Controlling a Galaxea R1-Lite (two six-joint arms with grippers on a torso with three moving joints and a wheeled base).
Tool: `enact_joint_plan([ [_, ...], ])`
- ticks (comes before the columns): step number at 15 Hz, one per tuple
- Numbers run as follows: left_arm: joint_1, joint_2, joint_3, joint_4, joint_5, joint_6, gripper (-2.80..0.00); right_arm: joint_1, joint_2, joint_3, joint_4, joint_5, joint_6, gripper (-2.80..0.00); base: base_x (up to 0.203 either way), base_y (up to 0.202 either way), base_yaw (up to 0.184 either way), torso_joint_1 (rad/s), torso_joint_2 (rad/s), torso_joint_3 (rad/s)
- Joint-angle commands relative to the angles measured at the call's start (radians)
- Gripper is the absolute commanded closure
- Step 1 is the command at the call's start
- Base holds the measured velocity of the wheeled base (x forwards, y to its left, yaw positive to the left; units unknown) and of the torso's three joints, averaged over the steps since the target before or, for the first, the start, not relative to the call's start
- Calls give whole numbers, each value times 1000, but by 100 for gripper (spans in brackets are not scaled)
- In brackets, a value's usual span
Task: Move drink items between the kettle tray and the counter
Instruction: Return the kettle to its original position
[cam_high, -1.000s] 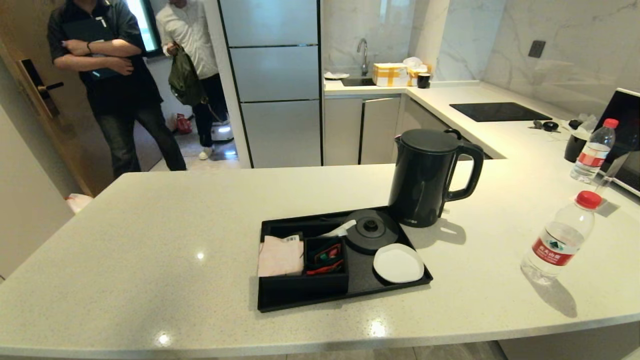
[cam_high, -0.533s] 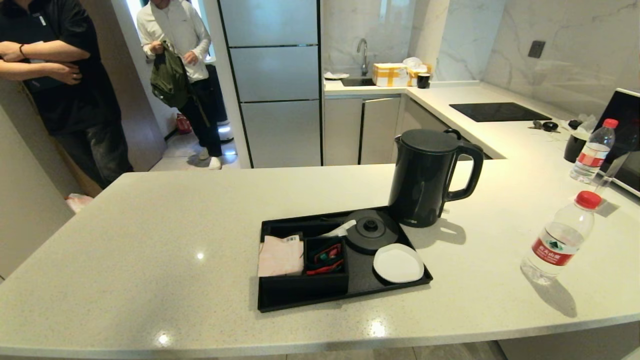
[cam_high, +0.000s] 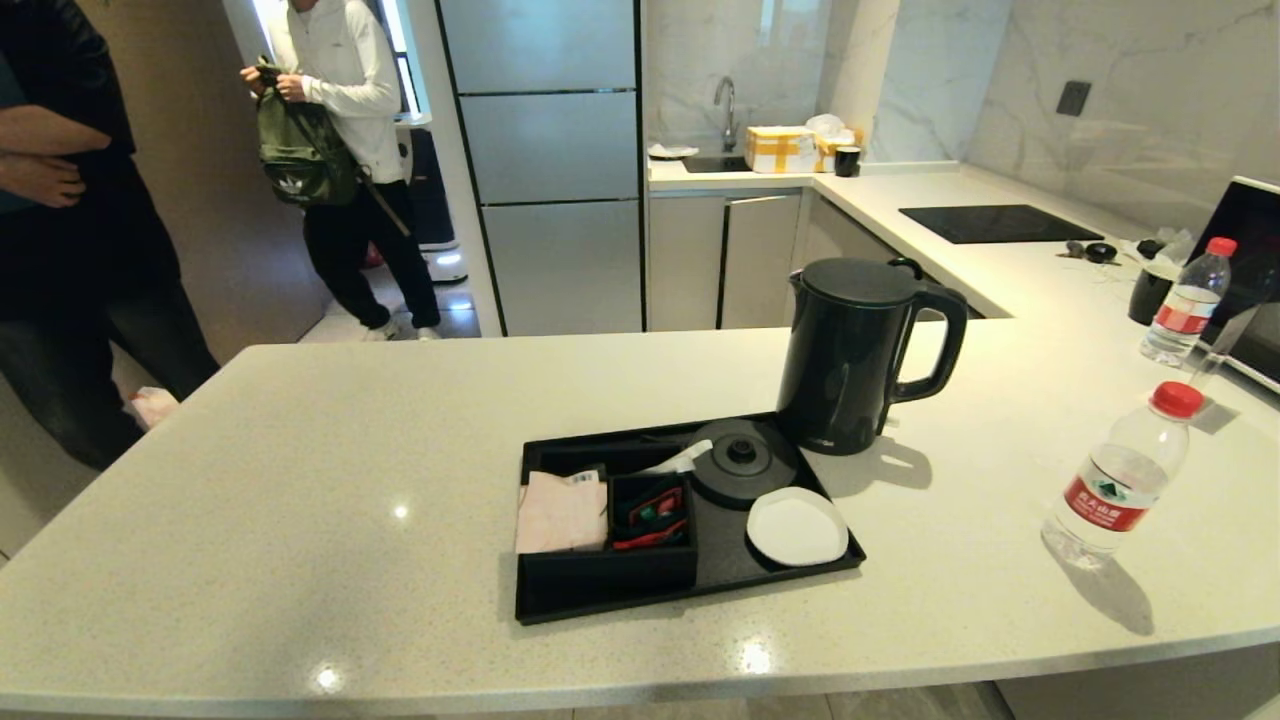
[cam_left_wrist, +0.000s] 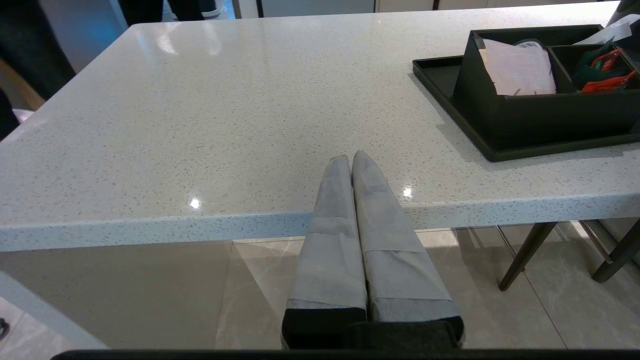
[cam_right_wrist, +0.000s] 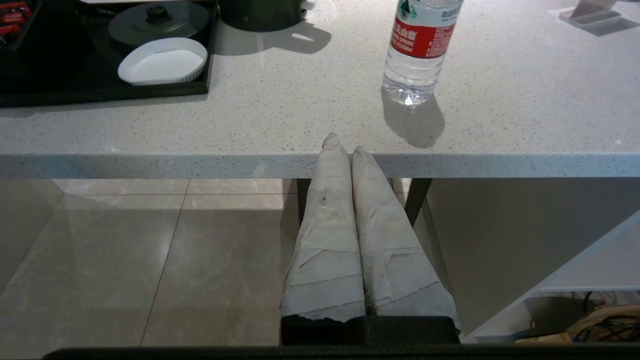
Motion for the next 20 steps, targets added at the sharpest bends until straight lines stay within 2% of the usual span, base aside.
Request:
enact_joint_plan([
  [1,0,1,0,0,0,0,0,0,3,0,-1,-1,-10,0,0,0,0,0,0,0],
  [5,0,1,0,0,0,0,0,0,4,2,2,-3,24,0,0,0,0,0,0,0],
  [20,0,1,0,0,0,0,0,0,3,2,2,-3,25,0,0,0,0,0,0,0],
])
